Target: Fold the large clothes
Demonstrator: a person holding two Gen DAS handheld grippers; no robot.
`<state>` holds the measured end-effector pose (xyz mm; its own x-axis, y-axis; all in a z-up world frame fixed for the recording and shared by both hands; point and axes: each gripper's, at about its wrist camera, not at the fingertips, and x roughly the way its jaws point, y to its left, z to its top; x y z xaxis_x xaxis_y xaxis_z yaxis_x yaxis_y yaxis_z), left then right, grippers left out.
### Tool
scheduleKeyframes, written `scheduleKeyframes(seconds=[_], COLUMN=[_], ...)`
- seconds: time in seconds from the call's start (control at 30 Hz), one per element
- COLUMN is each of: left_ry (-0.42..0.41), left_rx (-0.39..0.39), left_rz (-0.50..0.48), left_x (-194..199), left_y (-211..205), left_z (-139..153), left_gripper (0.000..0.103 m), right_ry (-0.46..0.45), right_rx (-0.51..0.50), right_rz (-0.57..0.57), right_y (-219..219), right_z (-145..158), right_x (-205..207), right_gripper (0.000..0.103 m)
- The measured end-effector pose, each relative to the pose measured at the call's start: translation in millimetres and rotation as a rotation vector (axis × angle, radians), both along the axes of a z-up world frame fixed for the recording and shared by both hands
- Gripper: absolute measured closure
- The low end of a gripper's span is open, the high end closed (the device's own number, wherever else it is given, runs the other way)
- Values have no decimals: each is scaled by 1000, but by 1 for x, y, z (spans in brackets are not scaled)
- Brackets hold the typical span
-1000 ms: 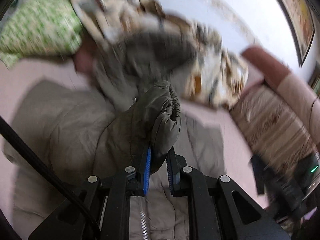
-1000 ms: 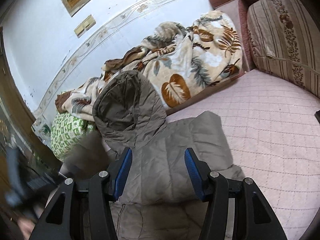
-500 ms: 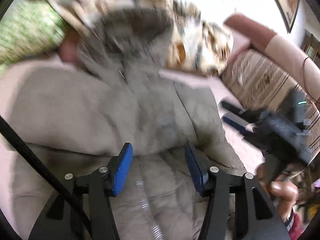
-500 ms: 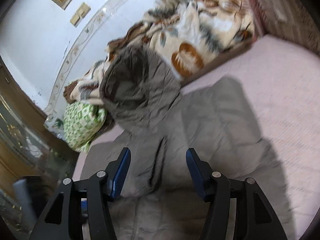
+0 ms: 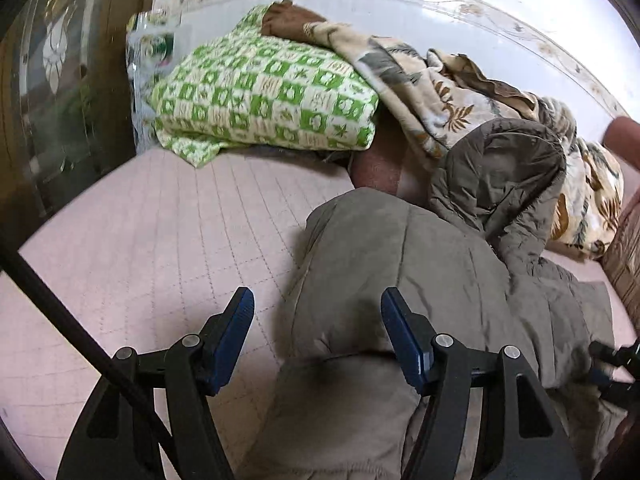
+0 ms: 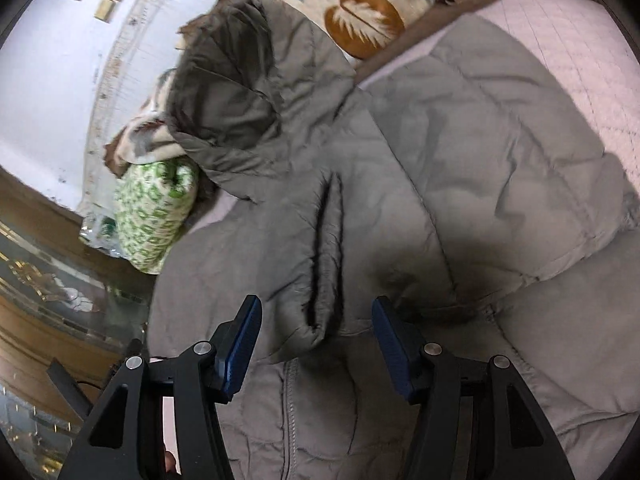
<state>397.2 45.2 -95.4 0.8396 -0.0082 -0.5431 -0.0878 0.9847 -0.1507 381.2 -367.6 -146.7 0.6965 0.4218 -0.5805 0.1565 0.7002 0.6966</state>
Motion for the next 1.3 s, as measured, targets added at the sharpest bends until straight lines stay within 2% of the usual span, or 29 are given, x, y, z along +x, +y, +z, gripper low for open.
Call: scheduleKeyframes(seconds=[0.17,0.23,0.3,0.37,0.47,0.63,0.8,0.9,0.97,1.1,1.2,1.3], left_ry=[101,164,169,145,114,117,219,226,198,91,23,14], left_rx=[37,31,50,61,52,85,146,152,150,145,174,216], left_rz=[-18,-52,-57,-70,-80,-97,-114,-117,-109,-123,-146,-180], left_x=[23,33,32,28,22,22,34,34,30,16,9,12], left_y=[-12,-18,-24,-28,-29,-39,-52,-53,-53,-59,-76,-97], left_z=[-22,-34,-36,-31,-23,-24,-42,-45,-38,-13,-3,-6], left_gripper=[38,38,38,38,38,38,38,38,38,38,38,36], right_ry=[0,-4,-18,-34,-70,-37,56,63,65,71,9,-95], right_rx=[-46,-77,-132,-148,-198,-320,-351,-365,-350,-305,-368,-464], right_rz=[12,19,14,-2,-50,-181,-198,-195,-197,-224,-332,-385], right_y=[15,20,23,19,8,-18,-25,-25,-28,-33,-36,-28], right_z=[-1,-1,2,6,19,29,12,12,14,27,48,69], right_x=[11,14,15,13,7,-1,8,9,8,-2,-26,-38], right_gripper=[42,56,76,82,84,84,84,83,82,67,59,54])
